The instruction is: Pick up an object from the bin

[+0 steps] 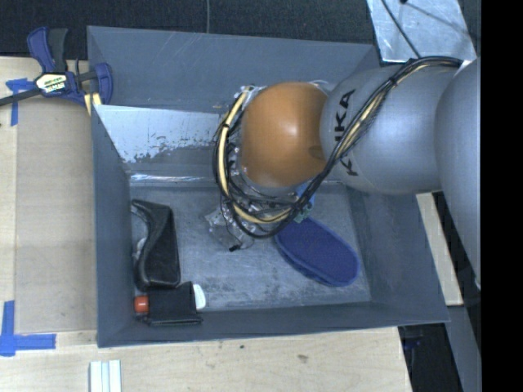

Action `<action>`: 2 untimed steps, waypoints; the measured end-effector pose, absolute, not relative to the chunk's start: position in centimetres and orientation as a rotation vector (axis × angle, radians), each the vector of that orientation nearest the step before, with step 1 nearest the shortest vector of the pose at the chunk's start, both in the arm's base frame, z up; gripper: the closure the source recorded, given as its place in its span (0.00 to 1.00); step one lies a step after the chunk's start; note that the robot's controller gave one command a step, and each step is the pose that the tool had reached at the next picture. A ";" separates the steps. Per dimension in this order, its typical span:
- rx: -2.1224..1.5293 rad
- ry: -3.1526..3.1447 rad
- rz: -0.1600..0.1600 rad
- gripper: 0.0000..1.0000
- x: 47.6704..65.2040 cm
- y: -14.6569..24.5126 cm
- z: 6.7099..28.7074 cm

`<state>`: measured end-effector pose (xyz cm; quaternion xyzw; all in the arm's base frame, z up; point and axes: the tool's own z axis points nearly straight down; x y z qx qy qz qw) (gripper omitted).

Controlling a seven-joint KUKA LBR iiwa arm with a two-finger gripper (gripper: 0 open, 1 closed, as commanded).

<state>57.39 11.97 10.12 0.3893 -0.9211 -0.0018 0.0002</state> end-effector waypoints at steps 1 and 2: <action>1.214 -2.899 -0.001 0.00 57.5 11.6 10.4; 1.206 -2.908 0.009 0.00 60.9 3.8 12.0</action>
Offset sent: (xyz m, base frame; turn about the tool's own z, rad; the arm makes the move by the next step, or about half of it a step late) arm 0.0000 0.0000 0.0000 0.0000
